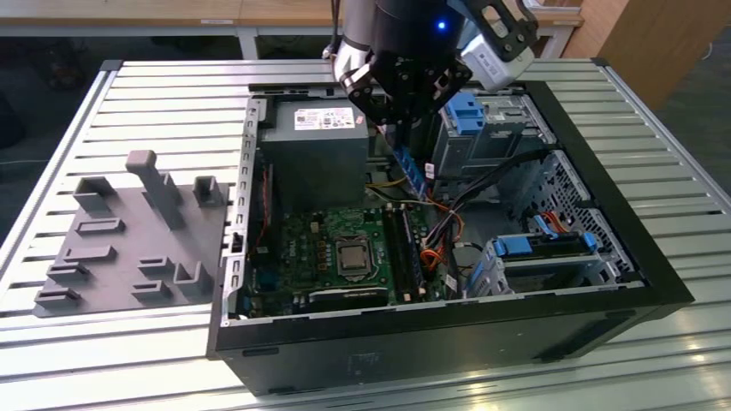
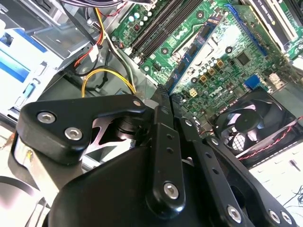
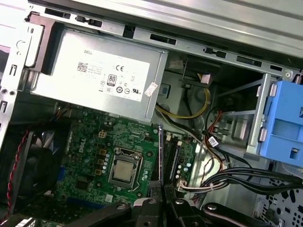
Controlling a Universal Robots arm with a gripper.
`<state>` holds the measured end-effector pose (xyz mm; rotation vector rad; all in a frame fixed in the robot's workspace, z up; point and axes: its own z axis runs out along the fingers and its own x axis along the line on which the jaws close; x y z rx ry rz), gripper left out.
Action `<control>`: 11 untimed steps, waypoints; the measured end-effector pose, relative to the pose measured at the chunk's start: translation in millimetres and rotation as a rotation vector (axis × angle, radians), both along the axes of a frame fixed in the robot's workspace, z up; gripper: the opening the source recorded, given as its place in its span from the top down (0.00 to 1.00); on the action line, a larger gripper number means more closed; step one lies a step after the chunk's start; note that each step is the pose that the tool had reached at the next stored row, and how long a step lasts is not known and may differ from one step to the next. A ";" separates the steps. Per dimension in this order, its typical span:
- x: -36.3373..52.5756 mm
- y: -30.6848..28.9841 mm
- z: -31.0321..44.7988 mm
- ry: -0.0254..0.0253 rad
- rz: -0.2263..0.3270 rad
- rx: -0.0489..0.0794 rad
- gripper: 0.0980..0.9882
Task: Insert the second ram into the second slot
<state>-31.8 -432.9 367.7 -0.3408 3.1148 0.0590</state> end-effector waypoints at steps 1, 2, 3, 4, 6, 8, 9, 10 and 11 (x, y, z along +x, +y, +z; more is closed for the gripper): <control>0.0 0.0 0.0 -0.0001 -0.003 0.000 0.96; 0.0 0.0 0.0 0.0000 -0.006 0.000 0.96; 0.0 0.0 0.0 0.0000 -0.010 0.000 0.96; 0.0 0.0 0.0 -0.0001 -0.013 0.000 0.96; 0.0 0.0 0.0 0.0000 -0.020 0.000 0.96; 0.0 0.0 0.0 0.0000 -0.027 0.000 0.96; 0.0 0.0 0.0 0.0000 -0.030 0.000 0.96; 0.0 0.0 0.0 -0.0001 -0.033 0.000 0.96; 0.0 0.0 0.0 0.0000 -0.037 0.000 0.96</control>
